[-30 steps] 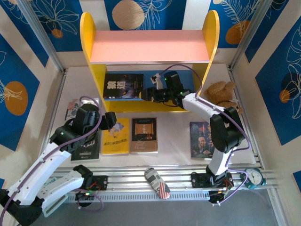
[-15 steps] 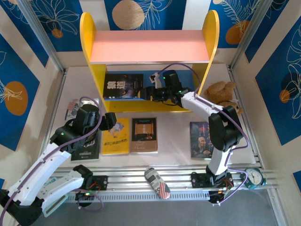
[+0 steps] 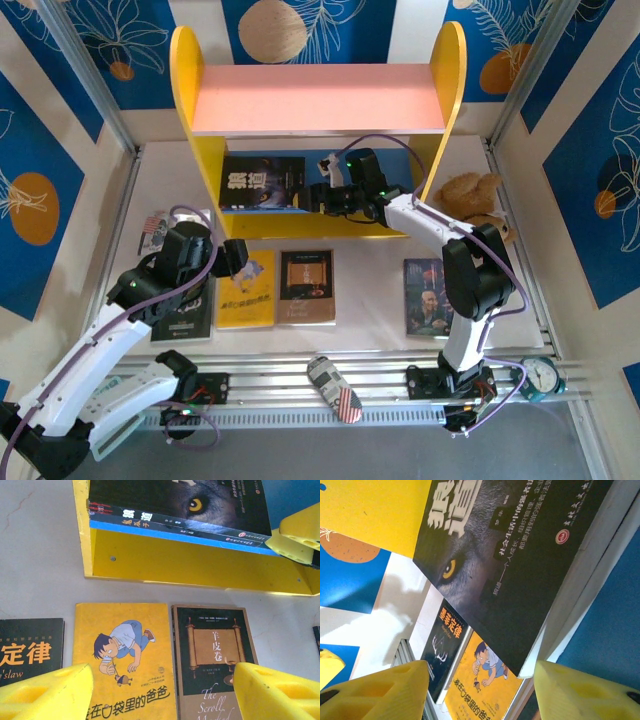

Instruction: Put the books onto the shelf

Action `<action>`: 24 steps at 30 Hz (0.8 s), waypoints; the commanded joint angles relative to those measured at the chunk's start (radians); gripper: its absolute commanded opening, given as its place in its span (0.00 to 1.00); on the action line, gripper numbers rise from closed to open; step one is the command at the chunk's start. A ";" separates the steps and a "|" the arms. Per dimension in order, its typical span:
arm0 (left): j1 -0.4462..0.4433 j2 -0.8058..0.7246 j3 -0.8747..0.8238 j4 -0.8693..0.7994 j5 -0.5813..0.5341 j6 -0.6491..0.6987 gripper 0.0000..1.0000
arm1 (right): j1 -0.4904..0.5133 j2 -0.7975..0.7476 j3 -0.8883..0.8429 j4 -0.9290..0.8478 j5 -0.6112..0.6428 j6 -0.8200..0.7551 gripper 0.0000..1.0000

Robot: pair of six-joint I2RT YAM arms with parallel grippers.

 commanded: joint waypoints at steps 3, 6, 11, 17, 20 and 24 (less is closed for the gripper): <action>0.020 0.010 -0.015 0.029 0.034 0.003 0.74 | -0.009 -0.020 -0.013 0.013 -0.025 -0.024 0.59; 0.022 0.011 -0.014 0.031 0.035 0.002 0.74 | -0.009 -0.018 -0.007 0.009 -0.027 -0.024 0.59; 0.026 0.013 -0.012 0.027 0.036 0.006 0.74 | -0.004 -0.005 0.010 0.009 -0.036 -0.023 0.59; 0.030 0.012 -0.008 0.024 0.043 0.009 0.75 | 0.008 0.016 0.041 0.001 -0.043 -0.021 0.59; 0.035 0.013 -0.007 0.022 0.044 0.012 0.75 | 0.011 0.021 0.051 0.001 -0.042 -0.020 0.59; 0.037 0.012 -0.006 0.019 0.047 0.015 0.75 | 0.015 0.027 0.059 -0.003 -0.043 -0.020 0.59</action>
